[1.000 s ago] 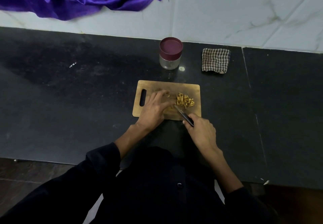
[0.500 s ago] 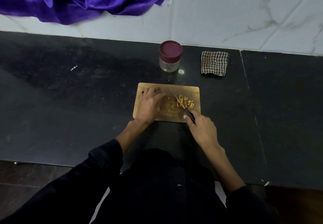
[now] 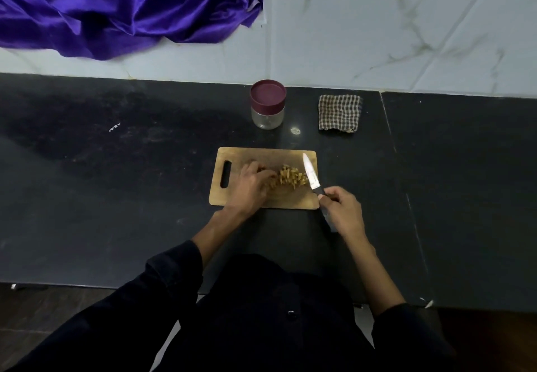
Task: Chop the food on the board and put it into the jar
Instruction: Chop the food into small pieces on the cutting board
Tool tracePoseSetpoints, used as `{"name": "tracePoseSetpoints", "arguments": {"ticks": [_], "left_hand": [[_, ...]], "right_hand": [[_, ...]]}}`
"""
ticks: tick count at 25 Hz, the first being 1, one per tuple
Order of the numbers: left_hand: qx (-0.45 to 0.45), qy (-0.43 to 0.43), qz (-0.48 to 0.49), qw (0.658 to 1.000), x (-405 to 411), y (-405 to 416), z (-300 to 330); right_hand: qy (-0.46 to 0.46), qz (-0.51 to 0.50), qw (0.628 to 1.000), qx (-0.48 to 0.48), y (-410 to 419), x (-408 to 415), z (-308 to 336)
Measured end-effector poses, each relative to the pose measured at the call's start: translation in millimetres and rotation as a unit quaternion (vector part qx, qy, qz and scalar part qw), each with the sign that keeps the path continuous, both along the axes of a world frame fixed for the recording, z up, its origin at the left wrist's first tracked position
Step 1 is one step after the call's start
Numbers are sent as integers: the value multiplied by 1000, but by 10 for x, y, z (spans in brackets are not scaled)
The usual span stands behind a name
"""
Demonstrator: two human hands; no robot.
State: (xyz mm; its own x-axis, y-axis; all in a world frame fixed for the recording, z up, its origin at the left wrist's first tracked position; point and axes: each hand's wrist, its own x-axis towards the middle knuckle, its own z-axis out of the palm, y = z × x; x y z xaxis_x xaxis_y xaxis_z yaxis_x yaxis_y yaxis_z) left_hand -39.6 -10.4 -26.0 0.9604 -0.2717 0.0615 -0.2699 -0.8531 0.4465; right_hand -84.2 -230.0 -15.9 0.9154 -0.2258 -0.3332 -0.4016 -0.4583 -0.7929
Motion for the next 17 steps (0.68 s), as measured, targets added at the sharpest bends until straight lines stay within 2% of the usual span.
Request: {"name": "tracePoseSetpoints", "arguments": {"ticks": [3, 6, 17], "left_hand": [[2, 21, -7, 1000, 10, -196, 58], [-3, 46, -10, 999, 34, -339, 46], [9, 71, 11, 997, -33, -366, -22]], "right_hand": [[29, -52, 998, 4, -304, 77, -117], [52, -81, 995, -37, -487, 226, -240], [62, -57, 994, -74, -574, 416, -432]]}}
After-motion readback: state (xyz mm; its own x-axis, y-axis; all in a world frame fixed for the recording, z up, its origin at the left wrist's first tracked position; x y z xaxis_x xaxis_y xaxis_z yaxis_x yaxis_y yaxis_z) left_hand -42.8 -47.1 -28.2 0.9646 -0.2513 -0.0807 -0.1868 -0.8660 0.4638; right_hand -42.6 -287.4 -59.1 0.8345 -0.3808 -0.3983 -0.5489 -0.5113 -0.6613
